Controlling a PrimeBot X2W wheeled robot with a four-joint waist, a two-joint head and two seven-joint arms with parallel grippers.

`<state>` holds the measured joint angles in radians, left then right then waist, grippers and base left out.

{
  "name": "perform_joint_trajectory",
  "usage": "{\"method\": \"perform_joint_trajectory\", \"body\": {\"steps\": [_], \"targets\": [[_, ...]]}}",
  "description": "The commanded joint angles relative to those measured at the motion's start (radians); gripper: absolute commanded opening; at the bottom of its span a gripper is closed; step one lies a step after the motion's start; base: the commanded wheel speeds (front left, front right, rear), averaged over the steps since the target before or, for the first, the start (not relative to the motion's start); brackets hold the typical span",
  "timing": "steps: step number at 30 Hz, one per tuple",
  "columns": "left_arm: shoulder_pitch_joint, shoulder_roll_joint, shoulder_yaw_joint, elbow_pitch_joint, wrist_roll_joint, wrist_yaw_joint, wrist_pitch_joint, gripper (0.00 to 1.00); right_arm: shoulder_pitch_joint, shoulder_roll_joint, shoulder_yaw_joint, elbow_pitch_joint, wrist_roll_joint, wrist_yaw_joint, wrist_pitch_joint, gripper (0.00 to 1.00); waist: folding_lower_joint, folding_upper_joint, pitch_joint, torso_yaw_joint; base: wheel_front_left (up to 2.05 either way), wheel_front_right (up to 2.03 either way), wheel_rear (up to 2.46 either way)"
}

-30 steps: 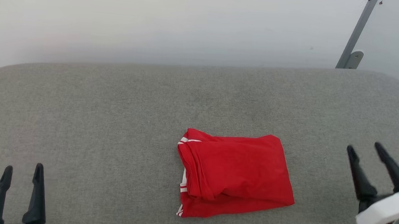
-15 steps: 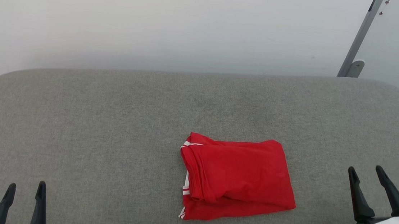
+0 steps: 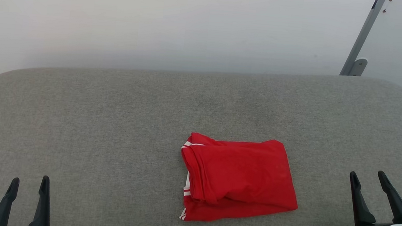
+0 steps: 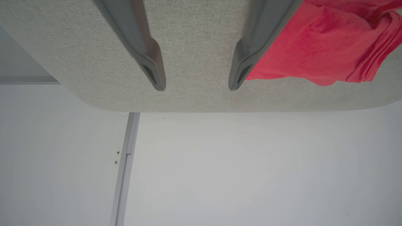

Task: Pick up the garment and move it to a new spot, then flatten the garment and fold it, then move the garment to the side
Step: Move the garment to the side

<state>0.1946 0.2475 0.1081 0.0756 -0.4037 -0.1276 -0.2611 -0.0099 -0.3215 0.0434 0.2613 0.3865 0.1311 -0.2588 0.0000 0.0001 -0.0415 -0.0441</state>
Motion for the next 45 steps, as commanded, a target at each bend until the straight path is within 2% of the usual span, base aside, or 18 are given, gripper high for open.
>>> {"method": "perform_joint_trajectory", "body": {"steps": [1, 16, 21, 25, 35, 39, 45], "targets": [[-0.009, -0.001, 0.0, -0.002, 0.015, -0.003, -0.005, 1.0, 0.007, 0.005, -0.002, -0.005, -0.004, -0.001, -0.006, 1.0, 0.0, -0.0001, 0.0, -0.001, 0.0, 0.0, 0.0], [-0.031, 0.011, -0.013, -0.002, 0.02, -0.003, -0.005, 1.0, 0.004, 0.027, 0.006, -0.019, -0.013, -0.001, -0.007, 1.0, 0.0, -0.0001, 0.012, 0.013, 0.0, 0.0, 0.0], [-0.035, 0.01, -0.021, 0.004, -0.001, -0.003, -0.005, 1.0, -0.033, 0.014, 0.049, -0.017, 0.014, -0.001, 0.043, 1.0, 0.0, -0.0001, 0.016, 0.035, 0.0, 0.0, 0.0], [-0.037, -0.001, -0.026, 0.006, -0.008, -0.003, -0.005, 1.0, -0.074, -0.02, 0.109, -0.004, 0.073, -0.001, 0.158, 1.0, 0.0, -0.0001, 0.018, 0.066, 0.0, 0.0, 0.0], [-0.056, -0.016, -0.073, 0.017, -0.01, -0.003, -0.005, 1.0, -0.19, -0.18, 0.254, 0.029, 0.25, -0.001, 0.488, 1.0, 0.0, -0.0001, 0.054, 0.158, 0.0, 0.0, 0.0], [-0.075, -0.012, -0.088, 0.024, -0.021, -0.003, -0.005, 1.0, -0.24, -0.237, 0.273, 0.041, 0.312, -0.001, 0.618, 1.0, 0.0, -0.0001, 0.089, 0.192, 0.0, 0.0, 0.0], [-0.122, -0.013, -0.117, 0.034, -0.035, -0.003, -0.005, 1.0, -0.312, -0.282, 0.305, 0.065, 0.38, -0.001, 0.805, 1.0, 0.0, -0.0001, 0.154, 0.233, 0.0, 0.0, 0.0]]}}
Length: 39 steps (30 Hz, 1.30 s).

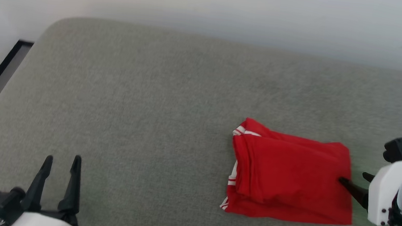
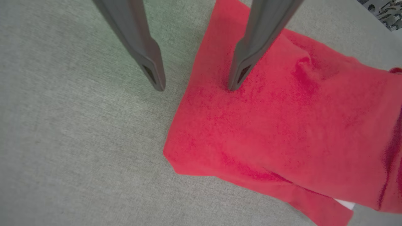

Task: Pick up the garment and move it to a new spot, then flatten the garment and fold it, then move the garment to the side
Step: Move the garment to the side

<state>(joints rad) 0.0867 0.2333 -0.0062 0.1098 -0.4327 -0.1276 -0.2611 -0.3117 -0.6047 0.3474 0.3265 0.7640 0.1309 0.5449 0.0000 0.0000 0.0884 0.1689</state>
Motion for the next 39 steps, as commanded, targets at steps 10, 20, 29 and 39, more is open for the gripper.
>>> {"method": "perform_joint_trajectory", "body": {"steps": [10, 20, 29, 39], "targets": [[-0.098, -0.017, -0.034, 0.024, -0.025, -0.003, -0.005, 1.0, -0.107, 0.079, 0.076, 0.173, 0.081, 0.0, 0.315, 1.0, 0.0, 0.0, 0.111, 0.056, 0.0, 0.0, 0.0], [-0.14, -0.02, -0.015, 0.006, -0.042, -0.003, -0.005, 1.0, -0.205, 0.102, 0.036, 0.154, 0.127, -0.001, 0.325, 0.0, 0.0, 0.0, 0.148, 0.035, 0.0, 0.0, 0.0], [-0.196, 0.016, -0.013, -0.036, -0.029, -0.003, -0.005, 1.0, -0.262, 0.036, -0.014, 0.032, 0.119, -0.001, 0.316, 0.0, 0.0, 0.0, 0.179, -0.043, 0.0, 0.0, 0.0], [-0.304, 0.046, -0.099, -0.07, -0.008, -0.003, -0.005, 1.0, -0.331, -0.058, -0.091, -0.007, 0.038, -0.001, 0.261, 0.0, 0.0, 0.0, 0.238, -0.168, 0.0, 0.0, 0.0]]}}
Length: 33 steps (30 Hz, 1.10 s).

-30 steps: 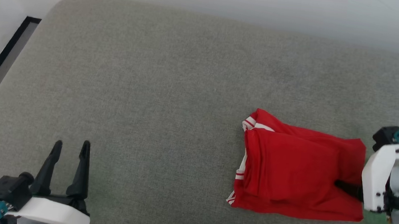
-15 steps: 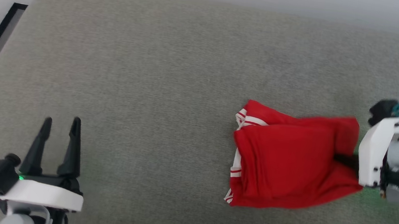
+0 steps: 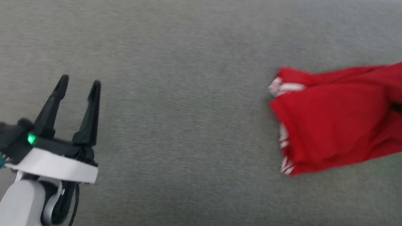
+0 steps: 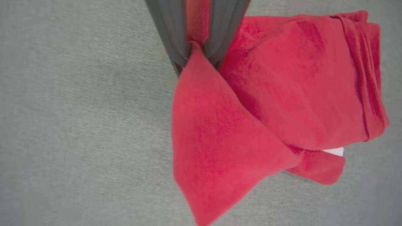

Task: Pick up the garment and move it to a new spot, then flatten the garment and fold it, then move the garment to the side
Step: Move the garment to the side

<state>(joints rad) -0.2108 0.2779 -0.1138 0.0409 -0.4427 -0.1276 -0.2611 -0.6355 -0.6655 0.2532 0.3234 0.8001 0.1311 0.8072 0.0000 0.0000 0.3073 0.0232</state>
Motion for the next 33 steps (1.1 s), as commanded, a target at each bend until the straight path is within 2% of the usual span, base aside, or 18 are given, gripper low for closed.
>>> {"method": "perform_joint_trajectory", "body": {"steps": [1, 9, 18, 29, 33], "targets": [[-0.021, 0.006, -0.008, -0.002, 0.005, -0.003, -0.005, 1.0, -0.015, -0.005, -0.005, 0.001, -0.01, -0.001, -0.007, 0.0, 0.0, 0.0, 0.027, -0.034, 0.0, 0.0, 0.0], [-0.139, 0.039, -0.139, 0.002, 0.017, -0.003, -0.005, 1.0, -0.083, -0.048, -0.058, 0.047, -0.117, -0.001, -0.092, 0.0, 0.0, 0.0, 0.088, -0.117, 0.0, 0.0, 0.0], [-0.267, 0.066, -0.273, 0.005, 0.022, -0.003, -0.005, 1.0, -0.16, -0.098, -0.053, 0.133, -0.266, -0.001, -0.241, 0.0, 0.0, 0.0, 0.16, -0.179, 0.0, 0.0, 0.0], [-0.38, 0.088, -0.388, 0.023, 0.009, -0.003, -0.005, 1.0, -0.26, -0.144, -0.049, 0.302, -0.439, -0.001, -0.434, 0.0, 0.0, 0.0, 0.242, -0.193, 0.0, 0.0, 0.0], [-0.408, 0.089, -0.411, 0.026, 0.002, -0.003, -0.005, 1.0, -0.294, -0.123, -0.081, 0.387, -0.515, -0.001, -0.486, 0.0, 0.0, 0.0, 0.264, -0.182, 0.0, 0.0, 0.0]]}}
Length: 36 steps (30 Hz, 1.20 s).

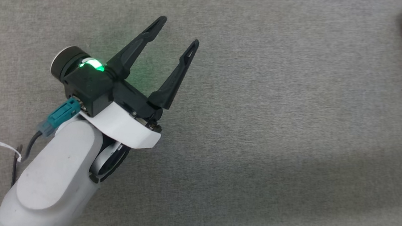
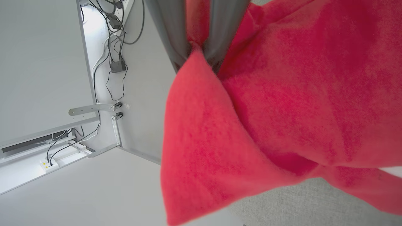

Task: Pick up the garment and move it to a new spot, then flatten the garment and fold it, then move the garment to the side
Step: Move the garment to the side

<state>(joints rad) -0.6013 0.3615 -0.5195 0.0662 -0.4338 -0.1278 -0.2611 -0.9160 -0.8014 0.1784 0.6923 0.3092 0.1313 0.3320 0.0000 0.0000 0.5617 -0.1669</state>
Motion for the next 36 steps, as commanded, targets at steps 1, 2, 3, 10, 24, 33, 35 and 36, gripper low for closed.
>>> {"method": "perform_joint_trajectory", "body": {"steps": [1, 2, 3, 10, 24, 33, 35, 36], "targets": [[-0.018, 0.005, -0.005, 0.001, -0.007, -0.003, -0.005, 1.0, -0.014, 0.013, -0.007, 0.018, -0.024, -0.001, -0.011, 0.0, 0.0, 0.0, 0.01, 0.008, 0.0, 0.0, 0.0], [-0.022, 0.005, -0.01, 0.002, -0.009, -0.003, -0.005, 1.0, -0.019, 0.02, -0.013, 0.037, -0.042, -0.001, -0.017, 0.0, 0.0, 0.0, 0.013, 0.012, 0.0, 0.0, 0.0], [-0.029, 0.006, -0.015, 0.003, -0.012, -0.003, -0.005, 1.0, -0.026, 0.024, -0.021, 0.057, -0.054, -0.001, -0.025, 0.0, 0.0, 0.0, 0.018, 0.016, 0.0, 0.0, 0.0], [-0.05, 0.01, -0.027, 0.013, -0.025, -0.003, -0.005, 1.0, -0.076, 0.068, -0.036, 0.174, -0.116, -0.001, -0.077, 0.47, 0.0, 0.0, 0.03, 0.036, 0.0, 0.0, 0.0], [0.058, 0.008, 0.099, 0.001, -0.035, -0.003, -0.005, 1.0, -0.147, 0.145, -0.089, 0.265, -0.106, -0.001, -0.205, 1.0, 0.0, 0.0, -0.07, 0.024, 0.0, 0.0, 0.0], [0.203, -0.025, 0.27, -0.006, -0.009, -0.003, -0.005, 1.0, -0.044, 0.235, -0.039, 0.174, -0.021, -0.001, -0.347, 1.0, 0.0, 0.0, -0.204, 0.048, 0.0, 0.0, 0.0], [0.234, -0.034, 0.31, -0.009, 0.002, -0.003, -0.005, 1.0, -0.014, 0.253, -0.029, 0.145, -0.001, -0.001, -0.379, 1.0, 0.0, 0.0, -0.23, 0.051, 0.0, 0.0, 0.0], [0.247, -0.037, 0.325, -0.01, 0.011, -0.003, -0.005, 1.0, 0.002, 0.26, -0.021, 0.131, 0.009, -0.001, -0.394, 1.0, 0.0, 0.0, -0.243, 0.054, 0.0, 0.0, 0.0]]}}
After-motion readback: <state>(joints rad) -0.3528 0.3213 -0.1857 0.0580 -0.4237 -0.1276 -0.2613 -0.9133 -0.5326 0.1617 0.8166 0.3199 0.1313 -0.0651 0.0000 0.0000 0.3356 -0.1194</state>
